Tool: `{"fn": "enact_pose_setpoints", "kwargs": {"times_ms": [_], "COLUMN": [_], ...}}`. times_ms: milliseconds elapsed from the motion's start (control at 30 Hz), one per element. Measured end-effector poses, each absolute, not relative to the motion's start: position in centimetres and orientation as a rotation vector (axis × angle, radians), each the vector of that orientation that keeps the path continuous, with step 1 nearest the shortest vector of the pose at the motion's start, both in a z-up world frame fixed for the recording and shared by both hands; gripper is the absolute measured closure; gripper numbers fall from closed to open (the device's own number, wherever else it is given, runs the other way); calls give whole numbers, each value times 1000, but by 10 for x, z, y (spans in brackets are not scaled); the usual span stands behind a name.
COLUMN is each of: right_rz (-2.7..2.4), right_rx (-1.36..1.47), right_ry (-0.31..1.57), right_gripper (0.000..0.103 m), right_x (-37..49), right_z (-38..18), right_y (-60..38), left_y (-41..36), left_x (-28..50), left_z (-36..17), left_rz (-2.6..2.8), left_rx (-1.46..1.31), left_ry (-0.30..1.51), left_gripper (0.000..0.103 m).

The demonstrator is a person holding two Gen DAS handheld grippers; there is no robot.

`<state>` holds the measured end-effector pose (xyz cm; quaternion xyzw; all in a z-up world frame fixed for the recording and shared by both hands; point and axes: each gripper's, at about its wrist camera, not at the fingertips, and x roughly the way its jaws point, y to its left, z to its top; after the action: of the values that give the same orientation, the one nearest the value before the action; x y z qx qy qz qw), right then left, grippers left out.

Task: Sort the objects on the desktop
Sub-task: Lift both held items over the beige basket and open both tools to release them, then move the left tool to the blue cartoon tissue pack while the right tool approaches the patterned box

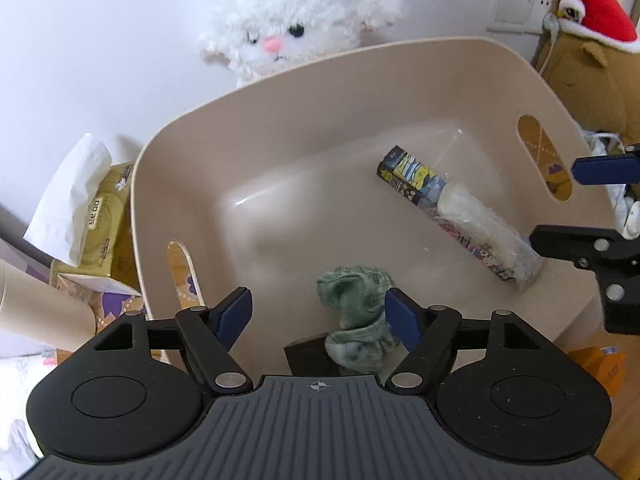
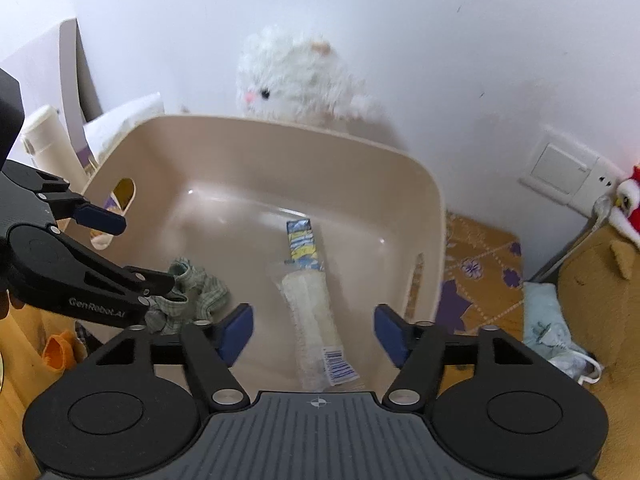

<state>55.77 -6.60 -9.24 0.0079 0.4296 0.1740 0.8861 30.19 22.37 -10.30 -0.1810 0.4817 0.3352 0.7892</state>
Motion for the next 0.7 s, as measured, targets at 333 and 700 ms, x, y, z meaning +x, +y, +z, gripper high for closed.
{"fn": "enact_pose_setpoints", "kwargs": {"times_ms": [333, 700], "right_rz": [337, 320], "right_rx": [0, -18], "right_ry": [853, 811], "right_gripper": [25, 23], "right_x": [529, 483], "right_z": [-77, -65], "right_y": [-94, -127], "left_y": [204, 181], "left_x": [299, 282], "left_z": [-70, -38], "left_rz": [742, 740], "left_rx": [-394, -433], "left_ry": [969, 904], "left_gripper": [22, 21]}}
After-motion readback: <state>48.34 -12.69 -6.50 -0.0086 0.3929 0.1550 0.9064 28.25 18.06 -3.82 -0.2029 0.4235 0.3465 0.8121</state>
